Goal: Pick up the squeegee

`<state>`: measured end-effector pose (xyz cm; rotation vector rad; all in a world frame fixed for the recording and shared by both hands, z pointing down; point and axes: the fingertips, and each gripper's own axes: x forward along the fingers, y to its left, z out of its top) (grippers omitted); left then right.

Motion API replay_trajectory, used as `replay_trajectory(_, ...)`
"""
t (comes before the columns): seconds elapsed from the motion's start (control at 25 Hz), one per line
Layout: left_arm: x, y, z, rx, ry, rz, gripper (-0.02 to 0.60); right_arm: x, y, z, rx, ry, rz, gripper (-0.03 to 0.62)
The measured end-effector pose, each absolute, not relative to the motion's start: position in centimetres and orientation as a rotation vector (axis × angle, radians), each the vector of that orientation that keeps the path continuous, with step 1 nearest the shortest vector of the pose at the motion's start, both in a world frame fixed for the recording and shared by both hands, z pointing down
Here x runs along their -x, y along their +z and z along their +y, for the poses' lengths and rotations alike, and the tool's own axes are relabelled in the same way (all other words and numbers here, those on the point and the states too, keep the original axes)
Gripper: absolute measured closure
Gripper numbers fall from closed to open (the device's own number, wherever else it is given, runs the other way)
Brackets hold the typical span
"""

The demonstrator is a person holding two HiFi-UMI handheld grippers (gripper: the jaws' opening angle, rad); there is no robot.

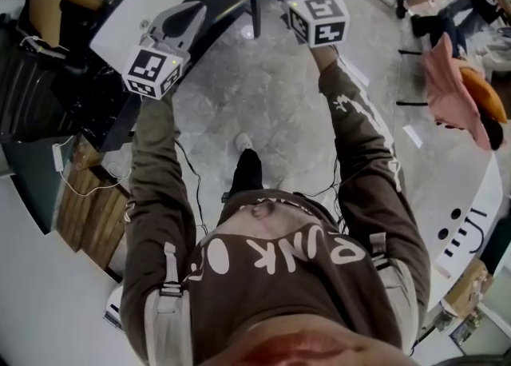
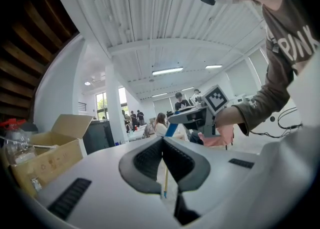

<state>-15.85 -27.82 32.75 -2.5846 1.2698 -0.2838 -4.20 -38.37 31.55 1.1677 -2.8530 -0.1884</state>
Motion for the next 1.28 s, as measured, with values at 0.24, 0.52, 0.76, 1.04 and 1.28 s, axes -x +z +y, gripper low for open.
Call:
replay_trajectory(0.24, 10.6, 31.4, -22.9, 2.575, -0.281, 1.246, 0.580, -0.9, 29.3, -31.6, -1.155, -0.243, -2.886, 0.439)
replay_trajectory(0.52, 3.6, 29.7, -17.0, 2.561, -0.270, 1.208, 0.580, -7.1, 26.7, -23.7, -1.133, -0.313, -2.934, 0.439)
replay_trajectory(0.76, -1.5, 28.3, -11.9, 2.553, -0.247, 1.192, 0.580, -12.1, 25.3, -17.4, -1.119, -0.359, -2.962, 0.439)
replay_trajectory(1.04, -5.1, 27.4, -6.3, 2.543, -0.251, 1.197, 0.580, -16.2, 24.4, -10.8, -1.101, -0.375, -3.001, 0.439)
replay_trajectory(1.28, -6.2, 26.6, -3.2, 2.537, -0.253, 1.199, 0.580, -18.1, 23.4, -6.5, -1.088, -0.399, -3.032, 0.439)
